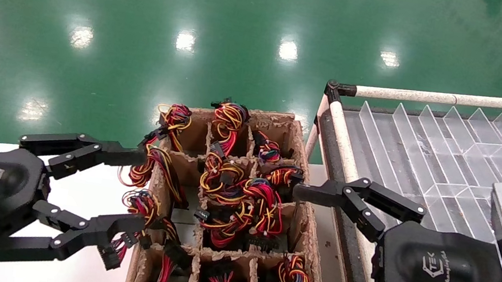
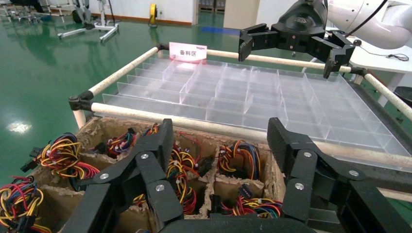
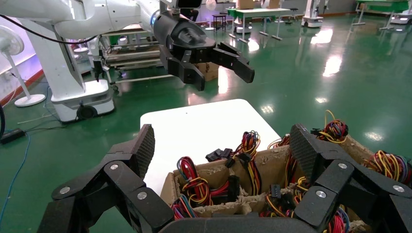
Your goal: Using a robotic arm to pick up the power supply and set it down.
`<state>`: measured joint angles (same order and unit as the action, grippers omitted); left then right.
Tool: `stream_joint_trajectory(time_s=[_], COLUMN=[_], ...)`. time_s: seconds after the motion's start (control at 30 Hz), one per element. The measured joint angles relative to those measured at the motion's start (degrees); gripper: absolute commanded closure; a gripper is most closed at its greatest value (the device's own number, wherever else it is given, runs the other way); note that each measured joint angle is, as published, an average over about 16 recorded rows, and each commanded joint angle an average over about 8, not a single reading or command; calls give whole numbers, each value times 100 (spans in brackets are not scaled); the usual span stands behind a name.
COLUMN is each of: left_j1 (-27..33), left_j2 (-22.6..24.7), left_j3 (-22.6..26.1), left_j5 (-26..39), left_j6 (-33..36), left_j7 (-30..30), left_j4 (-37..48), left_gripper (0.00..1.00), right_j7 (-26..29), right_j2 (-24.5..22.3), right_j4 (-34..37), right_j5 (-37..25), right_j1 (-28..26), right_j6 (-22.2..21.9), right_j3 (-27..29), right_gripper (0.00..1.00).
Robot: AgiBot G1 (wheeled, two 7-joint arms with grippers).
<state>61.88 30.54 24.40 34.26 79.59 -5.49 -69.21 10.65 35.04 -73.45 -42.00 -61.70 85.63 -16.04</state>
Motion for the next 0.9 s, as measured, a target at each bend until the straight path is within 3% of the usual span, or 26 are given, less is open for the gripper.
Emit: stream_joint_trajectory(time_s=[0.63, 0.9], left_j1=[0, 0], left_j2=[0, 0], left_j3=[0, 0], left_j5=[0, 0], left_j6=[0, 0], left_j7=[0, 0], left_j4=[0, 0], left_gripper=[0, 100], right_j7=[0, 1], right_j2=[0, 0], right_j4=[0, -1], right_j5=[0, 1], right_j1=[0, 1], right_j6=[0, 0], right_j3=[0, 0], right_gripper=[0, 0])
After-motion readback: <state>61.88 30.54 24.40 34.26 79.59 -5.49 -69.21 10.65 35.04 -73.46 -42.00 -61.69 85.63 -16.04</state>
